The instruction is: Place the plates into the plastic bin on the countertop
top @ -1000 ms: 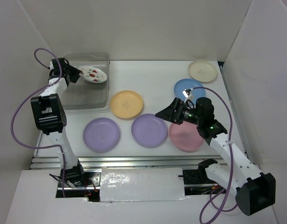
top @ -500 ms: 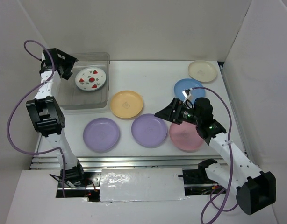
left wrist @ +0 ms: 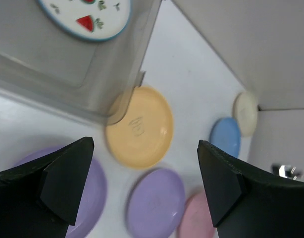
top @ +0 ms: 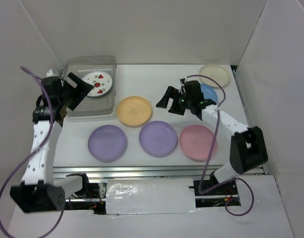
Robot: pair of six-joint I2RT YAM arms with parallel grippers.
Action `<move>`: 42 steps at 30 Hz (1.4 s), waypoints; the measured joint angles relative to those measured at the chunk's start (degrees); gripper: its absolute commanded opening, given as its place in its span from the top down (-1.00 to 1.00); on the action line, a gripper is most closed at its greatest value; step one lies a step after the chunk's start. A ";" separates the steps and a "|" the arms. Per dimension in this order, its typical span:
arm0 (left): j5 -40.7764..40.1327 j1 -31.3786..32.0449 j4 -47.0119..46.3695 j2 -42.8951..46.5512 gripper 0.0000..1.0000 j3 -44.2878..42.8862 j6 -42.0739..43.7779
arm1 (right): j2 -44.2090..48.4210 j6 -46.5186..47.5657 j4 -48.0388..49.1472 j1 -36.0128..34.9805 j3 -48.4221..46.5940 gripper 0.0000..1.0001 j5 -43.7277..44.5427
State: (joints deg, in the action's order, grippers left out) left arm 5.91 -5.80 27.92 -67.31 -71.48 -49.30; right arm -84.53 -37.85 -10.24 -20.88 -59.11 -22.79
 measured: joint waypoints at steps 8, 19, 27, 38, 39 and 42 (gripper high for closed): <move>-1.49 -1.01 9.27 20.44 -0.99 12.61 9.55 | -27.17 1.51 -4.42 -1.25 -21.49 -0.92 5.70; -5.81 -0.96 15.32 31.15 -0.99 18.29 16.37 | -39.89 1.49 -9.99 -3.13 -32.54 -0.74 7.15; -6.08 -0.90 15.39 31.58 -0.99 19.17 16.61 | -43.15 1.29 -15.10 -5.66 -37.31 0.11 8.94; -2.03 0.26 14.21 29.55 -0.99 19.37 18.93 | -37.33 -4.26 -15.15 -4.07 -28.85 1.00 11.69; 0.07 0.28 13.60 28.44 -0.99 19.37 19.39 | -34.64 -5.29 -15.61 -3.65 -26.18 1.00 13.68; 7.74 0.59 10.58 24.06 -0.99 19.34 20.37 | -26.32 -6.27 -18.86 -2.75 -22.27 1.00 20.00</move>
State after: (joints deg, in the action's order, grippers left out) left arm 13.65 -5.21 38.50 -43.24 -52.14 -28.93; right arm -110.85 -44.12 -29.10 -23.64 -81.38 -2.79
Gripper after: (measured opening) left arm 0.993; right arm 0.033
